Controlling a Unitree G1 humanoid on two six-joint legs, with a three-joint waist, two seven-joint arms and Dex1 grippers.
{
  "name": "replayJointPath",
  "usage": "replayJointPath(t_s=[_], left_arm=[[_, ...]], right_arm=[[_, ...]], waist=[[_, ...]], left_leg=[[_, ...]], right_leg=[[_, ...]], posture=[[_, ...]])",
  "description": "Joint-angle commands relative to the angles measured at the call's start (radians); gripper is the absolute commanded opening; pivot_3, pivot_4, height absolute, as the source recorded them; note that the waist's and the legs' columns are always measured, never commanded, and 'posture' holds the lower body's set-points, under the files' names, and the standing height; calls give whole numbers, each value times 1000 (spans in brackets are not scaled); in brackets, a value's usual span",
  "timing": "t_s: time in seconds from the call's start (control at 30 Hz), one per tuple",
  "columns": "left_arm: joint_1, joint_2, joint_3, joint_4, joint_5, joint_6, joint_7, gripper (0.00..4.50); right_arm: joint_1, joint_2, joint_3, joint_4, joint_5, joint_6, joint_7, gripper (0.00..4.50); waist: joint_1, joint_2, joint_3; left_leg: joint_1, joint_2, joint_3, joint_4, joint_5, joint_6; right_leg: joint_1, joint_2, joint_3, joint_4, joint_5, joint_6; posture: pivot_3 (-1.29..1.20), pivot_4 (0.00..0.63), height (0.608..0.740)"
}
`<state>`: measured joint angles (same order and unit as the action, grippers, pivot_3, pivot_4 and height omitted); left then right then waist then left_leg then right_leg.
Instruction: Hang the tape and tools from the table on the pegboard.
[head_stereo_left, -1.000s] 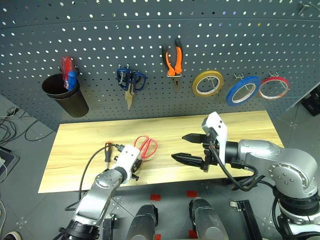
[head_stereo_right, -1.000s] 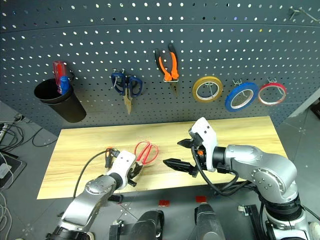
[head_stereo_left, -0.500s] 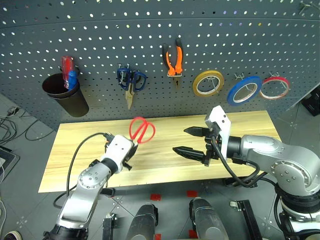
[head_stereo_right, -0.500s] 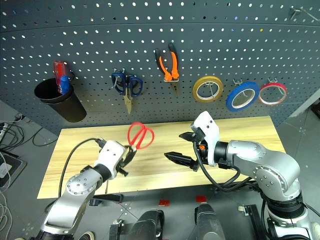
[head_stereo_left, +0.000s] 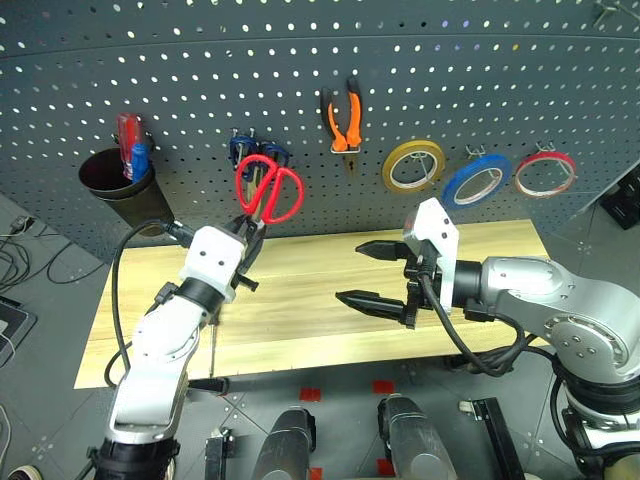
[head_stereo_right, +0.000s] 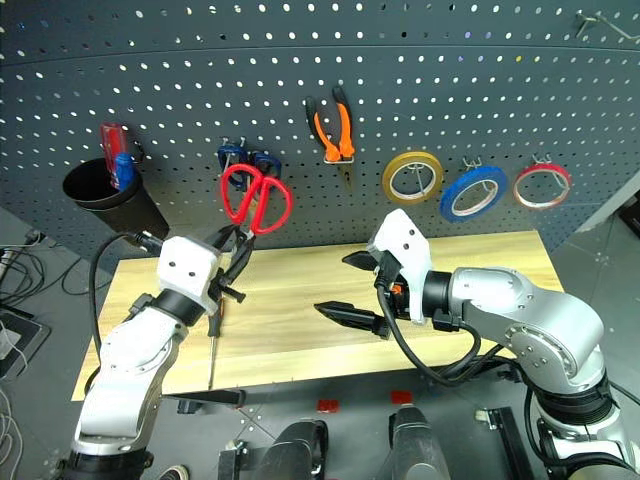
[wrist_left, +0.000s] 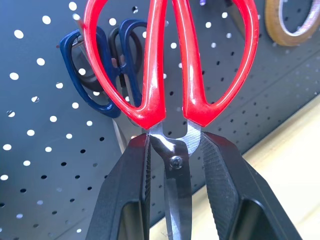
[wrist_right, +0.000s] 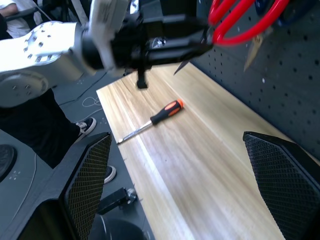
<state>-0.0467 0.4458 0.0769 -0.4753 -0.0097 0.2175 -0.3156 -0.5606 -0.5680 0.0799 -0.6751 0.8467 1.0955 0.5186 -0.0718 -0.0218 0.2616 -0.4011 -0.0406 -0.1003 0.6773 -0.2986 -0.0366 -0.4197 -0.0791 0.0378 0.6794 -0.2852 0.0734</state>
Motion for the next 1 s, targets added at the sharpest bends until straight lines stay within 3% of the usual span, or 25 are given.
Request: replayJointPath(t_s=[0.03, 0.6, 1.0], left_arm=[[31, 3, -5, -84, 28, -22, 2, 1136], [-41, -12, 54, -105, 37, -3, 45, 1136], [-111, -39, 12, -35, 15, 81, 33, 1136]], right_arm=[[-11, -19, -21, -27, 6, -31, 19, 4500], [-92, 40, -56, 35, 13, -61, -22, 4500], [-137, 61, -50, 61, 6, -74, -25, 4500]], waist=[[1, 0, 0], [9, 0, 0], [11, 0, 0]], left_leg=[[0, 0, 0, 0, 0, 0], [0, 0, 0, 0, 0, 0], [0, 0, 0, 1, 0, 0]], right_leg=[[0, 0, 0, 0, 0, 0], [0, 1, 0, 0, 0, 0], [0, 1, 0, 1, 0, 0]], posture=[[-73, 229, 740], [-68, 227, 740], [-76, 222, 740]])
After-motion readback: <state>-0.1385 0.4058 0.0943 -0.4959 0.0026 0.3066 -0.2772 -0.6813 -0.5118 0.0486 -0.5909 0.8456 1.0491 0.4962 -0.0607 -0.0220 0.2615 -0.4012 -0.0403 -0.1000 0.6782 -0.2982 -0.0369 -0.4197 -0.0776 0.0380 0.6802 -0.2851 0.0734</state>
